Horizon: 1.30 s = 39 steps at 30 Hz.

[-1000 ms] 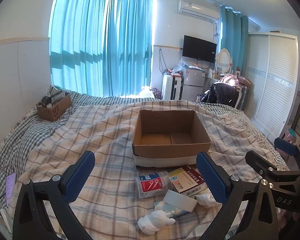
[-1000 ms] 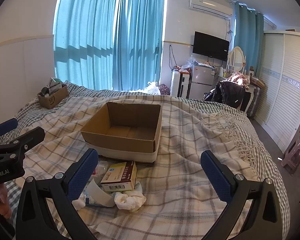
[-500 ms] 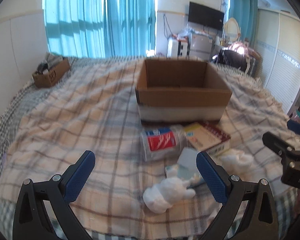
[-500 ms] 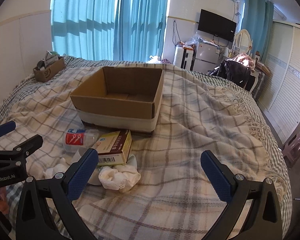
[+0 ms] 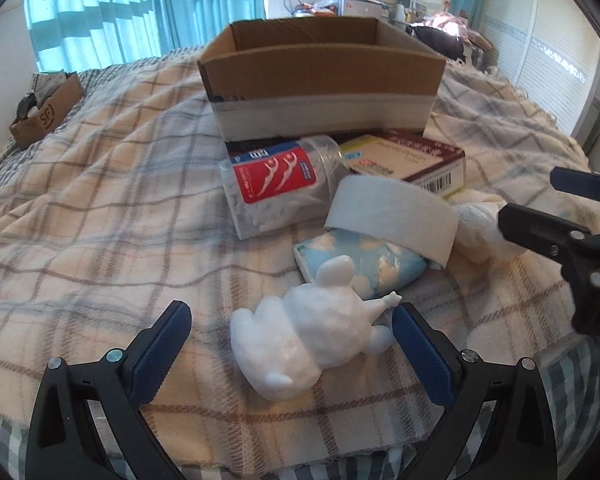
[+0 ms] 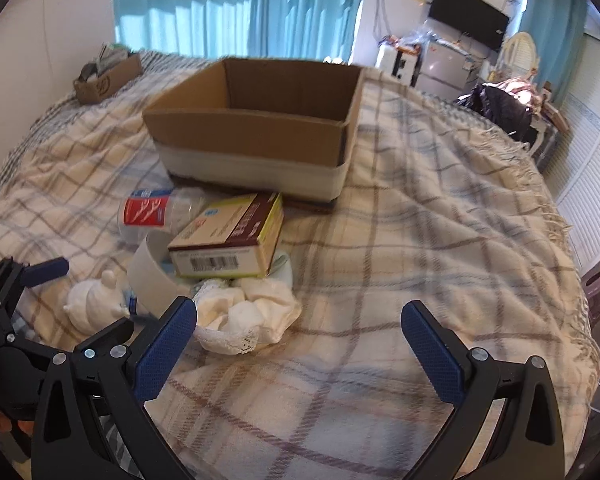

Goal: Organize objects
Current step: 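Grasp the white rabbit figurine with the left tool while the right tool grasps the white lace cloth, then carry the figurine and cloth into the box and open both tools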

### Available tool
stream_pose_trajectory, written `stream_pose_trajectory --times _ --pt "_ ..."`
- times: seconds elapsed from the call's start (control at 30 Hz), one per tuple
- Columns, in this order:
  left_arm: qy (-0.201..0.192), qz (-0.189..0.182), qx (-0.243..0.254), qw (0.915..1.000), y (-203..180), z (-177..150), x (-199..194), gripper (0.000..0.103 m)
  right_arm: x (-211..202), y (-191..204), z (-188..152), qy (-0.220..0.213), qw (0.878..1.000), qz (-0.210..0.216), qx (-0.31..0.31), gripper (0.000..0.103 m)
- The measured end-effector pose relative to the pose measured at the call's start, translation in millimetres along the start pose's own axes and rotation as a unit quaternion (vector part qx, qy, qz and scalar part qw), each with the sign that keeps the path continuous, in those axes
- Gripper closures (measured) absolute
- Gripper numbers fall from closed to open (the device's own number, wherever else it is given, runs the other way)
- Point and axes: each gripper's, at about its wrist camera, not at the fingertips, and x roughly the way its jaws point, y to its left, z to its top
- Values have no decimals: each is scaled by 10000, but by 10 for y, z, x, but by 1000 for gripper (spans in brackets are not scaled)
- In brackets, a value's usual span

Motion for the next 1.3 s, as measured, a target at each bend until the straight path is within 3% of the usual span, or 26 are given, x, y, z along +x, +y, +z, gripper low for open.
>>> stream_pose_trajectory --times 0.13,0.23,0.3,0.4,0.5,0.83,1.07,1.3 --pt "187 -103 124 9997 -43 -37 91 8 190 95 -22 342 9991 201 -144 15" --pt "283 -180 146 9993 -45 -54 116 16 259 141 -53 482 9980 364 -206 41" --pt "288 -252 145 9992 -51 -62 103 22 286 154 -74 530 9973 469 -201 64" --pt "265 -290 95 9992 -37 -69 82 22 236 129 -89 461 9973 556 -118 80" --pt "219 -383 -109 9990 19 -54 -6 22 93 117 -87 249 9981 567 -53 85" --pt "-365 -307 -528 9975 192 195 -595 22 -539 158 5 -437 9969 628 -183 86" --pt "-937 -391 -604 9930 292 708 -989 22 -950 175 322 -1013 9923 594 -407 86" --pt "-1332 -416 -526 9888 364 1311 -1128 22 -1026 94 763 -1357 9871 684 -499 86"
